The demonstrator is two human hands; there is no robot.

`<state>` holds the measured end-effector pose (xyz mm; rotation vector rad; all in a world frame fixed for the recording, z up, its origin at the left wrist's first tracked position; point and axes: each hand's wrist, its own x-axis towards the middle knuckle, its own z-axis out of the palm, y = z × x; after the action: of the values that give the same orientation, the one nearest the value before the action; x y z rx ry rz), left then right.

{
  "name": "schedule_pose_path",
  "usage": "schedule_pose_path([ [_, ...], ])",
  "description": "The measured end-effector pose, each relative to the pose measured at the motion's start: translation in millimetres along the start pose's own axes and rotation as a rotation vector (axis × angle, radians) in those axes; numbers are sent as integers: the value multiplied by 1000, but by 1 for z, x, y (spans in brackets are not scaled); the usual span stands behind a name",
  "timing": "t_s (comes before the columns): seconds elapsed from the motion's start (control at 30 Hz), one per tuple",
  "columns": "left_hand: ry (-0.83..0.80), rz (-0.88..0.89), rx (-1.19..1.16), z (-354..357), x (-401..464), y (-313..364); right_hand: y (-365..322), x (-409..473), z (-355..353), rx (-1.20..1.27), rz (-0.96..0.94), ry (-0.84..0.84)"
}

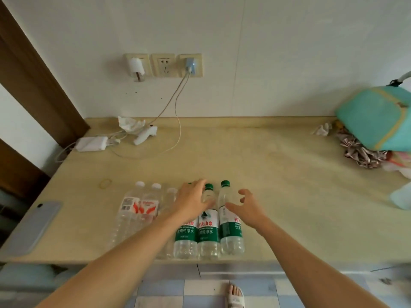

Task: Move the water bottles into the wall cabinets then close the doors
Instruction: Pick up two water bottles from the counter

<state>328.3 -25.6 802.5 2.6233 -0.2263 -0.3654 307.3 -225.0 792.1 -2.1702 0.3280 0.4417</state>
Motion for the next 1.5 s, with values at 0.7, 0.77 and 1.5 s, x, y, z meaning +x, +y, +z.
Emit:
schedule_pose_path([
  [0.7,-4,-281,-254,68,44,37,43,44,-54,90,111,-36],
  [0.77,-107,-349,-322,75,49,41,43,47,-56,46,123,-55],
  [1.5,344,-99,-689,-1,46,61,0,55,-109,241,-396,262],
])
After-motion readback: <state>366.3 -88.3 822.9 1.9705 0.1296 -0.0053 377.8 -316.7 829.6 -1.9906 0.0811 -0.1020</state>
